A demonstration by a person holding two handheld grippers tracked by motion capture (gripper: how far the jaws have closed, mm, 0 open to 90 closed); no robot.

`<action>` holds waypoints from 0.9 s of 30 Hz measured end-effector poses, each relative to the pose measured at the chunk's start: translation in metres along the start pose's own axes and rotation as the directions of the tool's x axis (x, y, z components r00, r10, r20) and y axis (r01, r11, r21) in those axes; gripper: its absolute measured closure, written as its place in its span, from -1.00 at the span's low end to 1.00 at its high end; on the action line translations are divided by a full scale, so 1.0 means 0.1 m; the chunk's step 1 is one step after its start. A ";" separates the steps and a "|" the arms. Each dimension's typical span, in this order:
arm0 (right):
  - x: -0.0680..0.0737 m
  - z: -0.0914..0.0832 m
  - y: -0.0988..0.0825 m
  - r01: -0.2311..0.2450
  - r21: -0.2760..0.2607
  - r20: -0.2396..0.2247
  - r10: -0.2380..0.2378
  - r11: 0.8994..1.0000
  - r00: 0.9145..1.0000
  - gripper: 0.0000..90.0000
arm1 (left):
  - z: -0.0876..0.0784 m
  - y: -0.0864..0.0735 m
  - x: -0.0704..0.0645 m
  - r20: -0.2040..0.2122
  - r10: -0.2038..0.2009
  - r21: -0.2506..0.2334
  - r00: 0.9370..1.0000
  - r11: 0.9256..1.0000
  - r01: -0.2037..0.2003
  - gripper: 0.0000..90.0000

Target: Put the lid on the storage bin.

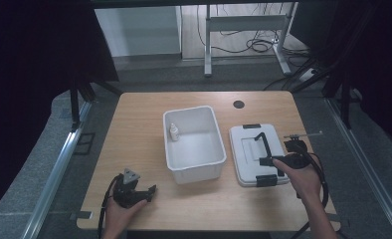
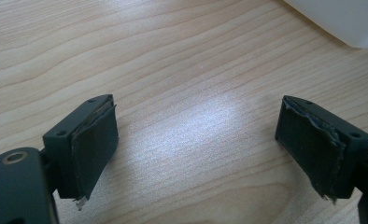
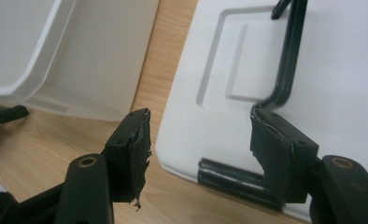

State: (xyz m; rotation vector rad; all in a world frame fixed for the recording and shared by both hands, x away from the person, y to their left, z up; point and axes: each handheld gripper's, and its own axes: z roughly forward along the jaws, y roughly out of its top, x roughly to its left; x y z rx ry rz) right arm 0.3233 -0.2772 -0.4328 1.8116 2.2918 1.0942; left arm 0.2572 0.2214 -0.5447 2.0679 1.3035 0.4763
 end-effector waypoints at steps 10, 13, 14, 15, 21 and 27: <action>0.02 0.09 0.36 -0.024 0.074 0.019 0.022 0.997 1.000 -0.07 | 0.00 0.00 0.00 0.000 -0.001 0.000 1.000 1.000 0.001 -0.71; 0.01 0.14 0.45 -0.039 0.113 0.032 0.036 0.993 0.999 -0.05 | 0.00 0.00 0.00 0.000 -0.002 -0.001 1.000 1.000 0.002 -0.71; 0.00 0.15 0.48 -0.038 0.128 0.037 0.034 0.991 0.999 -0.05 | 0.00 0.00 0.00 0.000 -0.002 -0.001 1.000 1.000 0.002 -0.71; -0.01 0.17 0.51 -0.042 0.140 0.040 0.036 0.989 0.999 -0.04 | 0.00 0.00 0.00 0.000 -0.002 -0.001 1.000 1.000 0.002 -0.71; -0.03 0.20 0.62 -0.061 0.157 0.038 0.056 0.986 0.998 0.02 | 0.00 0.00 0.00 0.000 -0.002 -0.002 1.000 1.000 0.002 -0.71; -0.06 0.26 0.71 -0.062 0.189 0.052 0.053 0.980 0.997 0.07 | 0.00 0.00 0.00 0.000 -0.001 -0.001 1.000 1.000 0.001 -0.71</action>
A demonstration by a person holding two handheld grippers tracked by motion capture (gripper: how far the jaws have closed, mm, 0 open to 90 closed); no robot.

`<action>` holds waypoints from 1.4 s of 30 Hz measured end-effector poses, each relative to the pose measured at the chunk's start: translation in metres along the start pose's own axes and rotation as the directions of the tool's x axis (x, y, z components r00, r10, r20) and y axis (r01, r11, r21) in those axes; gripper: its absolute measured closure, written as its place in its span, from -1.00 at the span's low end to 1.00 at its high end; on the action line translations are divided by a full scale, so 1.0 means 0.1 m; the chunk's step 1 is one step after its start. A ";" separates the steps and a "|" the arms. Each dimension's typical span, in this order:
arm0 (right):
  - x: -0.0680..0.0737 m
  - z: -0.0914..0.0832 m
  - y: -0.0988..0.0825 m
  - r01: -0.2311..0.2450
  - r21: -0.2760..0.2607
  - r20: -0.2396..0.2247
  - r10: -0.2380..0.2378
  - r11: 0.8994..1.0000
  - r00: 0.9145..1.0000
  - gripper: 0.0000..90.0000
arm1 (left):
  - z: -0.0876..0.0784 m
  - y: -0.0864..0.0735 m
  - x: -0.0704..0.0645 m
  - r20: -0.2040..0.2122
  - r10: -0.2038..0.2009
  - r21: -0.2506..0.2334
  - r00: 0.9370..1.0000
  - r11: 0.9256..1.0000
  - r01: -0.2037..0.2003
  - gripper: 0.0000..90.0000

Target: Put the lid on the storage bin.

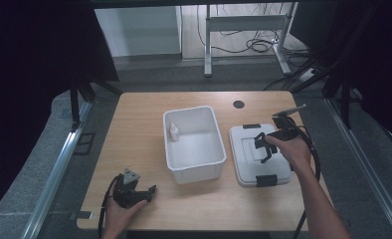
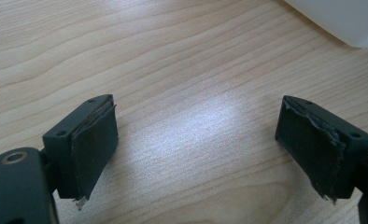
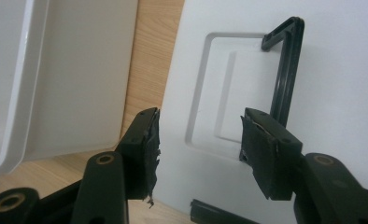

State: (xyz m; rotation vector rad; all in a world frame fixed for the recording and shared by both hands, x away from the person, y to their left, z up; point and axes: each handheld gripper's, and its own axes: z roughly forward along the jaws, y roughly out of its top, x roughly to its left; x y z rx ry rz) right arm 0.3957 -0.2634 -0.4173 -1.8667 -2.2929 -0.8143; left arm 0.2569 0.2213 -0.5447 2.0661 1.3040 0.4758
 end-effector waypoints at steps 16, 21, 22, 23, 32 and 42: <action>-0.13 0.08 0.17 -0.034 0.059 0.042 0.031 0.998 0.999 0.32 | 0.00 0.00 0.00 0.001 0.002 0.001 1.000 1.000 -0.002 -0.71; -0.20 0.11 0.22 -0.048 0.082 0.043 0.044 0.996 0.998 0.37 | 0.00 0.00 0.00 0.001 0.001 0.001 1.000 1.000 -0.001 -0.71; -0.20 0.11 0.22 -0.048 0.082 0.043 0.044 0.996 0.998 0.37 | 0.00 0.00 0.00 0.001 0.001 0.001 1.000 1.000 -0.001 -0.71; -0.21 0.12 0.23 -0.049 0.087 0.052 0.044 0.995 0.998 0.38 | 0.00 0.00 0.00 0.001 0.002 0.001 1.000 1.000 -0.002 -0.71; -0.30 0.21 0.28 -0.072 0.114 0.070 0.064 0.991 0.995 0.49 | 0.00 0.00 0.00 0.002 0.002 0.001 1.000 1.000 -0.002 -0.72; -0.38 0.28 0.31 -0.094 0.130 0.095 0.082 0.987 0.992 0.52 | 0.00 0.00 0.00 0.002 0.002 0.001 1.000 1.000 -0.002 -0.72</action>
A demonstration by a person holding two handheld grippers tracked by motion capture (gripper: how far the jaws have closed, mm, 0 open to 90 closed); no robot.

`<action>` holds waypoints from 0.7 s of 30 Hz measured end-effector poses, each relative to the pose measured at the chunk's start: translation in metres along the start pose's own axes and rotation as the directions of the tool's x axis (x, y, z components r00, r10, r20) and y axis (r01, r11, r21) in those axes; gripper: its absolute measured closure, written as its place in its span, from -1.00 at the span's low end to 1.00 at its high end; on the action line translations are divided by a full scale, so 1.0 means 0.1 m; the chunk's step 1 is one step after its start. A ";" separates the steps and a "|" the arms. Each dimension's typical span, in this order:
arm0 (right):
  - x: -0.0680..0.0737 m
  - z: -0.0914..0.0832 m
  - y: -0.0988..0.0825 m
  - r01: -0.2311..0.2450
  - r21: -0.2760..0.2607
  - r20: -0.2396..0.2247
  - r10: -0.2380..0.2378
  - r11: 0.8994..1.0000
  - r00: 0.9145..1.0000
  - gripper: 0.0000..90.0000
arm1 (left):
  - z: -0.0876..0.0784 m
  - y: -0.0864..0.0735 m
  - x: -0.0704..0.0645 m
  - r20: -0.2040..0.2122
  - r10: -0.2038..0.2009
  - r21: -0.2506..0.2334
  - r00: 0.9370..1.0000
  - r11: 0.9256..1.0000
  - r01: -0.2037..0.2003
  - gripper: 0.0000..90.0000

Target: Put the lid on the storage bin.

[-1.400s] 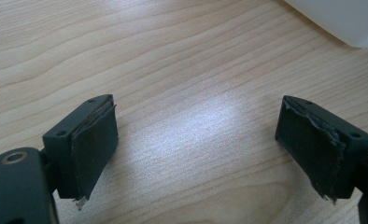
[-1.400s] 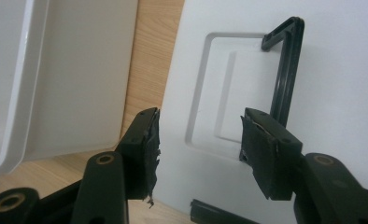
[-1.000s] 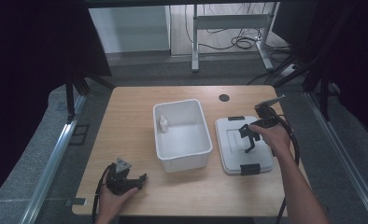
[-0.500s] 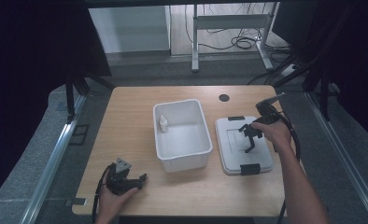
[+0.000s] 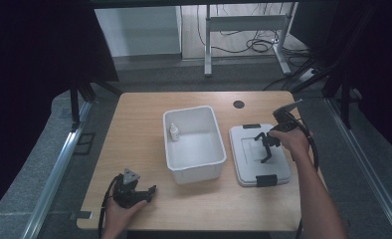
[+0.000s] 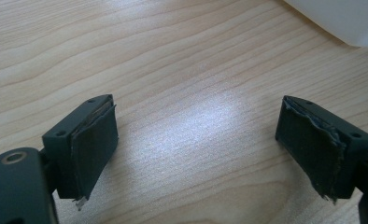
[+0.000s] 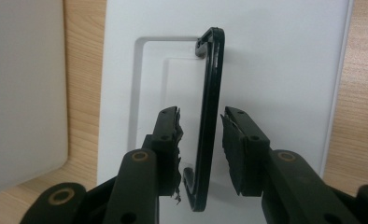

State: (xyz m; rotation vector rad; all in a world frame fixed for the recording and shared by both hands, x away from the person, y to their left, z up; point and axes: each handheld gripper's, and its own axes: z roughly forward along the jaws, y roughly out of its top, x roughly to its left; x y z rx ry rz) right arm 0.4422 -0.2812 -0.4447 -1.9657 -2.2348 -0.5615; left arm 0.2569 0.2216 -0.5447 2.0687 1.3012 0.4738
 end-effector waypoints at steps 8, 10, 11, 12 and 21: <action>-0.06 0.05 0.07 0.004 0.043 -0.021 -0.004 0.999 1.000 0.74 | 0.00 0.00 0.00 0.001 0.001 0.001 1.000 1.000 -0.001 -0.72; -0.05 0.07 0.08 0.010 0.058 -0.019 -0.009 0.998 1.000 0.74 | 0.00 0.00 0.00 0.002 0.002 0.001 1.000 1.000 -0.002 -0.72; -0.04 0.08 0.08 0.009 0.065 -0.021 -0.008 0.998 1.000 0.74 | 0.00 0.00 0.00 0.002 0.002 0.001 1.000 1.000 -0.002 -0.72; -0.04 0.09 0.08 0.010 0.069 -0.022 -0.009 0.998 1.000 0.74 | 0.00 0.00 0.00 0.002 0.002 0.001 1.000 1.000 -0.002 -0.72; -0.01 0.15 0.08 -0.012 0.090 -0.012 0.014 0.996 1.000 0.88 | 0.00 0.00 0.00 0.001 0.002 0.001 1.000 1.000 -0.002 -0.72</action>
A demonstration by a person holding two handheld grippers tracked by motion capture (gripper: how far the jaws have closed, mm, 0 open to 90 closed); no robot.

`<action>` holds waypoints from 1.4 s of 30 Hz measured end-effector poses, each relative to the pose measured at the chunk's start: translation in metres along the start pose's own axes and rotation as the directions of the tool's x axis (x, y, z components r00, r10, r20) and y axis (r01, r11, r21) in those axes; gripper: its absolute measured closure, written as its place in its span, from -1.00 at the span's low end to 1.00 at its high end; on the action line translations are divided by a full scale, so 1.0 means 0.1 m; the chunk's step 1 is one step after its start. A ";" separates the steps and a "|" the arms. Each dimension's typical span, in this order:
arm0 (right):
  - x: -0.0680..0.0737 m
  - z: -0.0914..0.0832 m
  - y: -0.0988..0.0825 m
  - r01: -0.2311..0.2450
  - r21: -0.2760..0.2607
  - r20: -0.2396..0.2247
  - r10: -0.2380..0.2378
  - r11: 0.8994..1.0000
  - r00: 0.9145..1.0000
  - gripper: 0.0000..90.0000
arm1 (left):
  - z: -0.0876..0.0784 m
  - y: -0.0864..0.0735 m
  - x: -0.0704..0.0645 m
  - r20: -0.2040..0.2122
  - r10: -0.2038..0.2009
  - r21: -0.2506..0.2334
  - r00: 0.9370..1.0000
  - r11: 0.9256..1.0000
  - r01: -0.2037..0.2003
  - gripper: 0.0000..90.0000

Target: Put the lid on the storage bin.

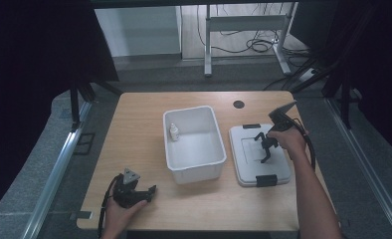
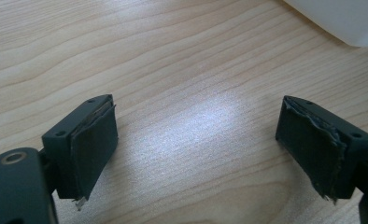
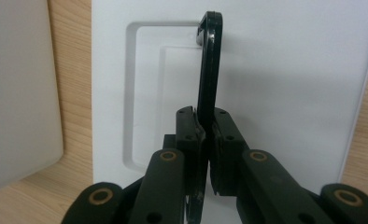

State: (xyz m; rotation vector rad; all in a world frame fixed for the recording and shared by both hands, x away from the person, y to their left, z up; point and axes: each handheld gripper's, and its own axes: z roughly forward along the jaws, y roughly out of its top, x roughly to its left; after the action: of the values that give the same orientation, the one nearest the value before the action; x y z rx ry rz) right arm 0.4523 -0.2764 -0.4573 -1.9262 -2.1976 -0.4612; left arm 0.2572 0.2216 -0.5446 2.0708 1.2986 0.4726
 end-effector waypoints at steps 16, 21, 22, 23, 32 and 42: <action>0.08 -0.28 -0.04 -0.068 -0.069 -0.049 0.064 0.995 0.997 0.89 | 0.00 0.00 0.00 0.000 0.000 -0.001 1.000 1.000 0.000 -0.72; 0.13 -0.45 -0.05 -0.069 -0.090 -0.058 0.064 0.994 0.996 0.89 | 0.00 0.00 0.00 0.000 0.000 -0.001 1.000 1.000 0.000 -0.72; 0.14 -0.48 -0.06 -0.071 -0.092 -0.062 0.066 0.993 0.996 0.89 | 0.00 0.00 0.00 -0.001 0.000 0.000 1.000 1.000 0.000 -0.72; 0.14 -0.48 -0.06 -0.071 -0.092 -0.062 0.066 0.993 0.996 0.89 | 0.00 0.00 0.00 -0.001 0.000 0.000 1.000 1.000 0.000 -0.72; 0.29 -0.74 -0.06 -0.063 -0.131 -0.104 0.049 0.989 0.993 0.89 | 0.00 0.00 0.00 -0.004 -0.002 -0.003 1.000 1.000 0.002 -0.71; 0.38 -0.86 -0.06 -0.067 -0.145 -0.109 0.052 0.987 0.993 0.89 | 0.00 0.00 0.00 -0.004 -0.003 -0.002 1.000 1.000 0.003 -0.71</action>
State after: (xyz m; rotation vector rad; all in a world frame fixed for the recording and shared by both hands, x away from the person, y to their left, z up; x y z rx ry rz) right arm 0.4355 -0.2717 -0.3645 -1.9852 -2.0878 -0.7176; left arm 0.2566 0.2214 -0.5447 2.0666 1.3027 0.4770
